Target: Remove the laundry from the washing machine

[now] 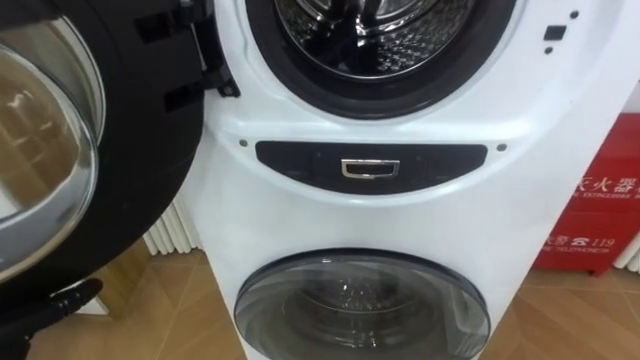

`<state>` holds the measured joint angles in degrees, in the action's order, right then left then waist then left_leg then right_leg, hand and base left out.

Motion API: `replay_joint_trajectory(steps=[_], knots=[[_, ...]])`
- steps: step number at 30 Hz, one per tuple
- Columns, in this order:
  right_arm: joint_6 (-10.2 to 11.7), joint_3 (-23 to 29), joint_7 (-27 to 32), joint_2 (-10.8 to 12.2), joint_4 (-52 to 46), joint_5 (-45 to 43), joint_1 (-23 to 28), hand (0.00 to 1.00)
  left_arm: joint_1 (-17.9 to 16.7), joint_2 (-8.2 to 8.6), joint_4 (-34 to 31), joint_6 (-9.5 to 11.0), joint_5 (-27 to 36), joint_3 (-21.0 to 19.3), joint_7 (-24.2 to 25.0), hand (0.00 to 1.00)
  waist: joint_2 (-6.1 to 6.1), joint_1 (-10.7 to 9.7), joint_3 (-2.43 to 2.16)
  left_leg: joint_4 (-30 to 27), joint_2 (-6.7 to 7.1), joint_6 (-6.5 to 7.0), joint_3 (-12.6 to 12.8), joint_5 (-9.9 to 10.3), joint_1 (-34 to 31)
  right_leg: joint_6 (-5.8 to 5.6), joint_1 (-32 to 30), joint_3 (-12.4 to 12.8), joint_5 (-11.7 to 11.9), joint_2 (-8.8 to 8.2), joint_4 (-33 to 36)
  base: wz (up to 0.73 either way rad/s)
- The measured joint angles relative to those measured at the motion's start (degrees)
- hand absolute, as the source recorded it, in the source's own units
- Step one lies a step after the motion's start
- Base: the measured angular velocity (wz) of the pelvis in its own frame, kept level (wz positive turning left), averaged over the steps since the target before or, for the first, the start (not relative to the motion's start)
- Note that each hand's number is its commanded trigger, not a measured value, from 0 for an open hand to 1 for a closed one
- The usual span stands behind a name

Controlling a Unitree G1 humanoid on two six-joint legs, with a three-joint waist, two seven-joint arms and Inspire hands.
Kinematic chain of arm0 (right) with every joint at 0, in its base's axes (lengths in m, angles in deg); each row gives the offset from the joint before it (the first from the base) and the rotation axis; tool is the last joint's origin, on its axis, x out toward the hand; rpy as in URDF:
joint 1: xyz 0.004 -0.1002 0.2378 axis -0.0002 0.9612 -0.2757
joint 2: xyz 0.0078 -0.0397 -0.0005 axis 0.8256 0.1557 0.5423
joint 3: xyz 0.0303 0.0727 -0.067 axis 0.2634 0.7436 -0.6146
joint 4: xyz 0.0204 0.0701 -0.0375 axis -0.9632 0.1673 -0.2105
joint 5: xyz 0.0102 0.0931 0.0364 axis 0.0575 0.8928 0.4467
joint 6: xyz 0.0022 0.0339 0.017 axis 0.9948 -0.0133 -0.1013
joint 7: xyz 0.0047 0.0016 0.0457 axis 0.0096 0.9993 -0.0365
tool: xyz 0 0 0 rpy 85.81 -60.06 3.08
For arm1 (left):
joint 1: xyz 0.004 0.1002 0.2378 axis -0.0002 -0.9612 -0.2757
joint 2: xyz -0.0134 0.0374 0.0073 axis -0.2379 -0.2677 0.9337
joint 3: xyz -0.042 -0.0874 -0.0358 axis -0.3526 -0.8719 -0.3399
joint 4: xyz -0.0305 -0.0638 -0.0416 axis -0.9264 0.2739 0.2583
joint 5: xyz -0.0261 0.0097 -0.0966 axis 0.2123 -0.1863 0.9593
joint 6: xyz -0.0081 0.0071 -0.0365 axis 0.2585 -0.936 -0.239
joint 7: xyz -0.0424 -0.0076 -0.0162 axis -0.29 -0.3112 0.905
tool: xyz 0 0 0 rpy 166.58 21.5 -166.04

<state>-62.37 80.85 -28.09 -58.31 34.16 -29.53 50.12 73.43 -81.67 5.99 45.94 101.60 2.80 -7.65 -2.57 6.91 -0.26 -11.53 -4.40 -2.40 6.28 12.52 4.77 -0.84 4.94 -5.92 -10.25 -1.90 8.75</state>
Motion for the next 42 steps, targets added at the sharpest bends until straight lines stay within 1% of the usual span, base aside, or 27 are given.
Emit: replay_joint_trajectory(steps=[2, 3, 4, 6, 9, 10, 11, 12, 16, 17, 21, 22, 23, 25, 27, 29, 30, 31, 32, 35, 36, 37, 38, 39, 40, 41, 42], knots=[[-0.25, -0.01, -0.61, 0.14, -0.19, 0.03, -0.07, 0.00, 0.51, 0.00, -0.72, -0.02, -2.38, 0.13, -0.30, 0.00, 0.35, -0.36, 0.11, -0.16, 0.00, 0.00, -0.35, 0.00, -0.32, 0.05, -0.01, -0.41, 0.03, 0.02, -0.01, 0.14], [-0.25, 0.01, -1.11, 0.10, -0.40, -0.13, 0.02, 0.00, 0.71, 0.00, -1.33, -0.58, -5.00, 0.13, -0.61, 0.00, 0.43, -0.13, 0.11, -0.24, -0.02, 0.00, -0.41, 0.00, -0.31, 0.07, 0.12, -0.57, 0.04, 0.04, -0.03, 0.07], [-0.20, 0.31, -1.16, 0.16, -0.47, -0.32, 0.07, 0.00, 0.71, 0.00, -2.67, -1.85, -7.99, 0.13, -1.53, 0.00, 0.56, -0.16, 0.18, -0.25, -0.01, -0.07, -0.76, 0.04, -0.41, 0.07, 0.22, -0.94, 0.05, 0.00, -0.02, 0.12], [-0.19, 0.60, -1.24, 0.35, -0.44, -1.01, 0.12, 0.00, 0.71, 0.00, -4.70, -2.70, -11.50, 0.12, -2.21, 0.00, 0.78, -0.18, 0.30, -0.32, 0.05, -0.22, -1.83, 0.14, -0.72, 0.00, 0.36, -1.91, 0.09, -0.05, -0.02, 0.29], [-0.21, 0.53, -2.48, 0.54, -0.42, -2.08, -0.56, 0.00, 0.71, 0.00, -7.03, -3.30, -15.37, 1.69, -3.31, 0.00, 1.33, -1.31, 0.66, -1.55, 0.30, -0.22, -4.11, 0.15, -2.02, -0.03, 0.89, -3.88, 0.10, -0.28, -0.07, 0.41], [-0.16, 0.42, -2.48, 0.73, -0.52, -1.98, -0.84, 0.00, 0.70, 0.01, -8.43, -3.58, -15.98, 2.42, -4.13, 0.00, 1.48, -1.58, 0.86, -2.08, 0.36, -0.25, -4.85, 0.18, -2.73, -0.03, 0.86, -4.18, 0.10, -0.29, -0.11, 0.41], [-0.13, 0.32, -2.48, 0.85, -0.63, -1.93, -1.01, 0.00, 0.70, 0.01, -9.13, -3.87, -16.36, 2.67, -4.39, 0.00, 1.58, -1.64, 0.91, -2.23, 0.37, -0.25, -5.13, 0.18, -3.14, -0.02, 0.81, -4.30, 0.10, -0.28, -0.11, 0.30], [-0.02, 0.07, -2.49, 1.14, -0.63, -1.96, -1.45, 0.00, 0.70, 0.01, -10.13, -4.27, -17.20, 3.29, -4.61, 0.00, 1.81, -1.73, 1.19, -2.33, 0.41, -0.26, -5.55, 0.18, -3.55, -0.03, 0.55, -4.37, 0.10, -0.26, -0.15, 0.22], [0.64, -1.00, -3.86, 1.34, 1.76, -0.31, -3.16, 0.00, 0.63, 0.13, -11.42, -4.58, -24.39, 5.05, -4.72, 0.00, 1.84, -3.10, 1.24, -3.81, 1.00, -0.21, -7.40, 0.22, -5.49, -0.05, 0.41, -4.59, 0.09, -0.50, -0.46, 0.25], [0.65, -1.42, -4.08, 1.34, 1.77, 0.30, -3.15, 0.00, 0.53, 0.19, -11.92, -4.60, -25.11, 5.26, -4.69, 0.00, 1.84, -3.13, 1.26, -4.14, 1.09, -0.15, -7.58, 0.26, -6.14, -0.07, 0.11, -4.65, 0.10, -0.53, -0.55, 0.25], [1.31, -4.20, -6.55, 1.18, 3.69, 1.07, -3.88, 0.00, -3.55, 0.73, -17.77, -4.61, -29.02, 6.82, -4.62, 0.00, 1.74, -3.87, 1.32, -5.01, 1.44, 0.05, -8.07, 0.33, -7.83, -0.46, -0.35, -5.62, 0.40, -0.87, -0.95, 0.20], [1.34, -4.18, -7.03, 1.05, 5.49, 1.06, -4.57, 0.00, -4.88, 1.24, -19.49, -4.61, -30.59, 7.30, -4.55, 0.00, 1.72, -4.62, 1.36, -5.18, 1.69, 0.15, -8.36, 0.29, -8.23, -0.59, -0.26, -5.53, 0.38, -1.10, -1.01, 0.34], [1.49, -4.16, -7.18, 0.88, 6.02, 1.08, -4.73, 0.00, -5.17, 1.55, -20.08, -4.61, -31.64, 7.67, -4.38, 0.00, 1.68, -4.85, 1.38, -5.18, 1.90, 0.30, -8.75, 0.20, -8.35, -0.64, -0.20, -5.38, 0.39, -1.22, -0.99, 0.36], [2.11, -4.26, -7.53, 0.37, 7.66, 1.08, -5.43, 0.00, -6.46, 1.69, -21.96, -4.62, -35.72, 9.43, -2.99, 0.00, 1.53, -5.01, 1.47, -5.23, 2.25, 0.48, -9.51, 0.09, -8.37, -0.97, 0.13, -5.10, 0.59, -1.36, -0.94, 0.24], [2.50, -4.94, -7.65, 0.16, 8.37, 1.11, -5.81, 0.00, -6.48, 1.69, -22.43, -4.69, -37.26, 10.80, -2.36, 0.00, 1.50, -5.18, 1.49, -5.24, 2.62, 0.72, -10.22, -0.09, -8.41, -1.00, 0.42, -5.06, 0.63, -1.52, -0.91, 0.22], [2.78, -5.96, -7.88, -0.56, 8.36, 1.12, -6.02, 0.00, -6.49, 1.69, -22.73, -4.72, -37.32, 12.10, -1.21, 0.00, 1.14, -5.25, 1.71, -5.32, 3.08, 0.95, -10.82, -0.23, -8.40, -1.00, 0.82, -5.16, 0.63, -1.84, -0.97, 0.21], [3.03, -6.32, -8.01, -1.07, 8.36, 1.10, -6.25, 0.00, -6.49, 1.69, -22.83, -4.72, -37.32, 12.96, -0.27, 0.00, 0.73, -5.29, 1.95, -5.35, 3.33, 1.14, -11.00, -0.34, -8.39, -1.09, 0.94, -5.09, 0.68, -2.06, -0.94, 0.12], [3.09, -6.34, -8.04, -1.48, 8.30, 1.16, -6.67, 0.00, -6.50, 1.69, -22.90, -4.72, -37.32, 13.62, 0.42, 0.00, 0.26, -5.29, 2.23, -5.34, 3.45, 1.31, -11.07, -0.47, -8.40, -1.48, 0.97, -5.10, 0.91, -2.18, -0.95, 0.08], [3.10, -6.42, -8.02, -1.63, 8.24, 1.49, -6.81, 0.00, -6.51, 1.70, -22.94, -4.72, -37.23, 14.16, 0.77, 0.00, 0.15, -5.28, 2.29, -5.32, 3.51, 1.40, -11.06, -0.54, -8.47, -1.57, 0.88, -5.08, 0.96, -2.27, -0.95, 0.00], [3.09, -8.37, -8.04, -1.56, 8.10, 3.74, -7.02, 0.00, -6.65, 1.72, -24.60, -4.72, -37.26, 17.00, 3.31, 0.00, 0.13, -5.31, 2.22, -5.25, 3.91, 1.56, -10.91, -1.00, -9.49, -1.68, -0.14, -5.03, 0.94, -2.67, -0.99, -0.03], [3.07, -9.07, -8.14, -1.56, 8.10, 4.22, -7.40, 0.00, -7.26, 2.19, -26.74, -4.71, -37.50, 19.65, 5.50, 0.00, 0.22, -5.59, 2.15, -5.33, 3.96, 1.66, -10.53, -1.11, -9.90, -1.85, -0.68, -4.89, 1.00, -2.79, -0.97, -0.18], [3.07, -9.89, -8.13, -1.57, 8.04, 4.62, -8.01, 0.00, -7.35, 3.33, -29.99, -4.68, -38.11, 22.75, 7.99, 0.00, 0.45, -6.05, 2.00, -5.35, 3.93, 1.73, -9.91, -1.18, -10.18, -1.94, -1.22, -4.40, 1.06, -2.88, -0.96, -0.22], [3.07, -10.50, -8.01, -1.55, 7.90, 4.62, -8.35, 0.00, -7.34, 3.78, -32.53, -4.46, -38.29, 24.28, 9.17, 0.00, 0.43, -6.68, 1.98, -5.36, 3.91, 1.74, -9.68, -1.19, -10.16, -1.96, -1.27, -4.21, 1.07, -2.89, -0.93, -0.26], [3.08, -11.60, -7.80, -1.47, 7.04, 4.62, -8.93, 0.00, -7.11, 4.43, -37.44, -1.43, -38.03, 26.22, 11.38, 0.00, 0.23, -8.10, 1.62, -5.23, 3.90, 1.76, -9.29, -1.19, -10.02, -1.98, -1.34, -3.64, 1.08, -2.93, -0.65, -0.35], [3.18, -13.19, -7.48, -1.53, 6.28, 4.63, -9.35, 0.00, -5.85, 4.90, -40.64, 3.94, -36.39, 27.06, 13.02, 0.00, -0.07, -9.21, 1.27, -4.63, 3.73, 1.82, -8.29, -1.25, -9.32, -2.03, -1.52, -2.67, 1.05, -2.98, -0.05, -0.43], [3.25, -13.59, -7.38, -1.52, 6.21, 4.69, -9.48, 0.00, -5.07, 5.20, -41.53, 6.32, -35.32, 27.06, 13.82, 0.00, -0.12, -9.67, 1.06, -4.00, 3.62, 1.83, -7.53, -1.36, -8.62, -2.04, -1.52, -2.10, 1.04, -2.98, 0.11, -0.60], [3.65, -14.45, -7.10, -1.53, 6.22, 5.34, -9.41, 0.00, -3.82, 5.86, -42.04, 10.18, -33.18, 27.08, 15.15, 0.00, 0.00, -10.44, 0.85, -2.71, 3.42, 1.81, -6.06, -1.45, -6.77, -2.05, -0.92, -1.24, 1.03, -3.03, 0.01, -0.64]])
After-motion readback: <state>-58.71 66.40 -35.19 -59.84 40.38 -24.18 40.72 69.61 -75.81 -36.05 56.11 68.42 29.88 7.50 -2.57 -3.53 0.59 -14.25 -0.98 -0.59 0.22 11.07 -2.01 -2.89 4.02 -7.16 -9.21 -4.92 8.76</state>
